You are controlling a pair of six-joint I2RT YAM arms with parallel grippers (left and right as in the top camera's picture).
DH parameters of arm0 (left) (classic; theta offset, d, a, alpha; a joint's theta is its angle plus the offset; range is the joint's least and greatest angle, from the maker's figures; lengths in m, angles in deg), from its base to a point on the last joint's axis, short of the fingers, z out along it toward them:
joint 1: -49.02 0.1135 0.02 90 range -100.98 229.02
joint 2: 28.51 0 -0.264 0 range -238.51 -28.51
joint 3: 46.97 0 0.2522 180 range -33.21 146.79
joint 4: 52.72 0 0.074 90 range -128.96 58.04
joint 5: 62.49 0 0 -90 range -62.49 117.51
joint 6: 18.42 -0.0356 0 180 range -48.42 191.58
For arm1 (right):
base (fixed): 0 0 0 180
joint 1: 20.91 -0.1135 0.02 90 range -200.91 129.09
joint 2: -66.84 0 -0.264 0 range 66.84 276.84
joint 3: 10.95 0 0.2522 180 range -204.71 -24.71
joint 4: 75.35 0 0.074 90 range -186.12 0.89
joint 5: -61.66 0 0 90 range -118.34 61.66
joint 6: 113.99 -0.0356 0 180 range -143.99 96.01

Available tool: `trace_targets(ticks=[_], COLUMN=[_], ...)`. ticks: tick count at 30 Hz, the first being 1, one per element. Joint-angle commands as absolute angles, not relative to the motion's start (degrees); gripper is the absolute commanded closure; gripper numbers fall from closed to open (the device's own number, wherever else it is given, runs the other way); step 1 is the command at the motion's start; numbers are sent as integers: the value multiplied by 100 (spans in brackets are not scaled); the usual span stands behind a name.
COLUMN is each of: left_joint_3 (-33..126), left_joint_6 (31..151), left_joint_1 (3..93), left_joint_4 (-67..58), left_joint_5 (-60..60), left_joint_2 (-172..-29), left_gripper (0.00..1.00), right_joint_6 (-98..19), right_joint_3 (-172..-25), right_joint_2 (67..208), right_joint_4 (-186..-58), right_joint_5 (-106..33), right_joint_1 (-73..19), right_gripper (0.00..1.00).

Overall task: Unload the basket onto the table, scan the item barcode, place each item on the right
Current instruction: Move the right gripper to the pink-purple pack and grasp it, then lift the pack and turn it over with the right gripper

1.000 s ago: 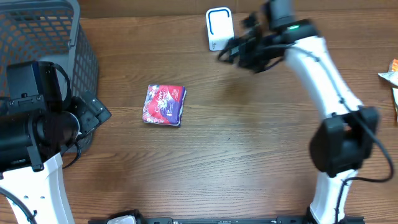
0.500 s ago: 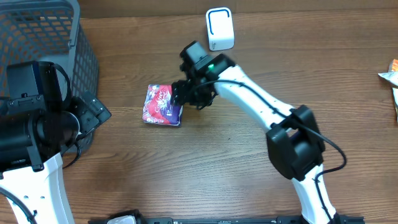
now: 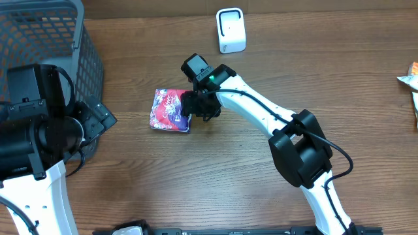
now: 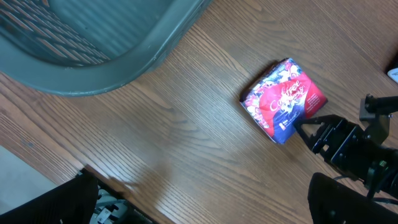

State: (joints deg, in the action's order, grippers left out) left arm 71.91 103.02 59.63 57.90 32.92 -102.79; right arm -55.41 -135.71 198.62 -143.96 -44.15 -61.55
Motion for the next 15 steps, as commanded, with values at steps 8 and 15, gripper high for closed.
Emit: trace_targets(ticks=[8,15], left_joint_3=[7186,7186], left_joint_6=[10392,10392], left_joint_1=[5987,5987], left_joint_4=[5786,5784], left_joint_5=[3347,3347], left_joint_2=[-10277,-10277], left_gripper=[0,0], right_joint_6=[-5576,-5622], right_joint_3=[-13528,-12955], right_joint_2=[19878,19875], right_joint_4=[-14117,-13712], right_joint_5=[-5106,-5093], right_joint_1=[-6146,-6170], right_gripper=[34,40])
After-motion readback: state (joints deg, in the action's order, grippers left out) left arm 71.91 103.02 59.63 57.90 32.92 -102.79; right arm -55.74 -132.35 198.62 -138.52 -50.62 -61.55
